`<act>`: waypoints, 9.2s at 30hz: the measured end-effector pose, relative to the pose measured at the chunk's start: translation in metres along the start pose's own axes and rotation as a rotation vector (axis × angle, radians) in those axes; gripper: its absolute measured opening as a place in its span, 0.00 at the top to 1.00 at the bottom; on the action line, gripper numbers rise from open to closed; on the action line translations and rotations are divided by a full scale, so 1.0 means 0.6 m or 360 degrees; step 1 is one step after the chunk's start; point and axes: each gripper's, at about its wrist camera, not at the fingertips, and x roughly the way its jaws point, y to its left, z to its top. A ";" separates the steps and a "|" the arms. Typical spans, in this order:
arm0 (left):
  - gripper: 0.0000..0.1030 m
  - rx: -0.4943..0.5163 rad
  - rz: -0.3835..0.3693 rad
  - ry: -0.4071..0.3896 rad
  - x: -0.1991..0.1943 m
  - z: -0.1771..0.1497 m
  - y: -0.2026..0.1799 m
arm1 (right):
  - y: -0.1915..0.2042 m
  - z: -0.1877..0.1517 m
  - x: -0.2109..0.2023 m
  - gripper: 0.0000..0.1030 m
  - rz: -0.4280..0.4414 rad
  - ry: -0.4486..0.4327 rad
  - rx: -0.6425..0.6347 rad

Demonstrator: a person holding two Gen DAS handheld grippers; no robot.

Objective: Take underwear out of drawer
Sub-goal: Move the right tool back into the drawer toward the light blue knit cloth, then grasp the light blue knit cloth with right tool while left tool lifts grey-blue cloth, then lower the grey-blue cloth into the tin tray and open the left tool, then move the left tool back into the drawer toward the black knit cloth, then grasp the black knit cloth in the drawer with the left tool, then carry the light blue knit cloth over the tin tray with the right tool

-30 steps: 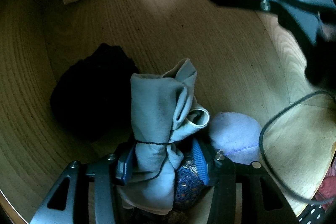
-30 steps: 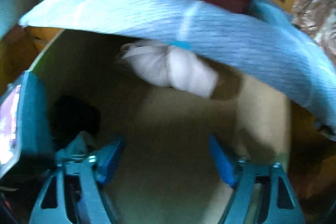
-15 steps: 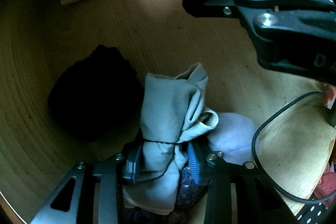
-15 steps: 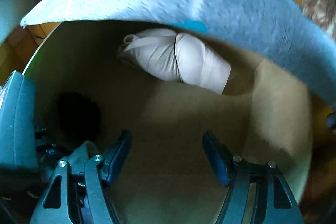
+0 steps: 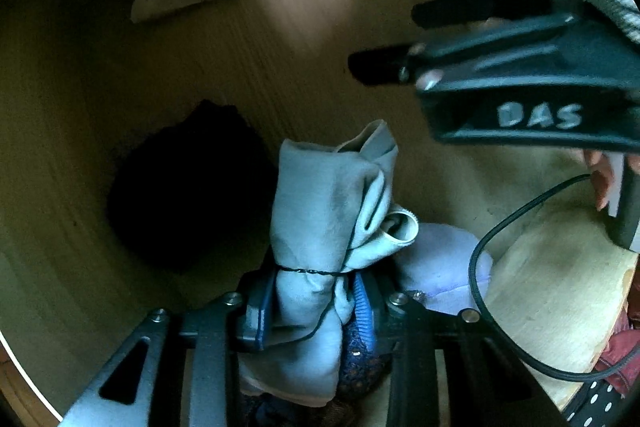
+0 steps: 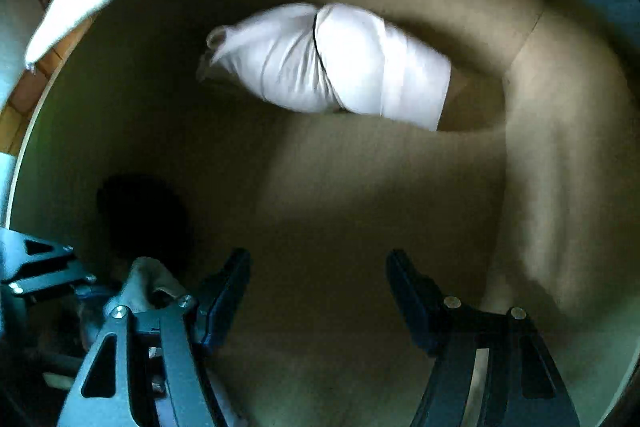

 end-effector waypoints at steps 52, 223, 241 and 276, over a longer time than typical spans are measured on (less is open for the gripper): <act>0.69 -0.0075 0.0031 -0.0406 -0.215 -0.015 0.046 | -0.038 -0.046 0.039 0.45 0.0394 0.0558 -0.0397; 0.51 0.0070 0.0157 -0.0203 -0.070 -0.006 -0.019 | 0.067 -0.084 -0.001 0.47 0.0324 0.0505 -0.0387; 0.45 0.0064 0.0206 -0.0140 -0.005 0.009 -0.019 | 0.083 -0.068 -0.009 0.22 0.0185 0.0462 -0.0368; 0.43 0.0071 0.0234 -0.0107 0.015 0.020 -0.011 | -0.025 0.025 -0.350 0.38 0.0258 -0.0132 -0.0218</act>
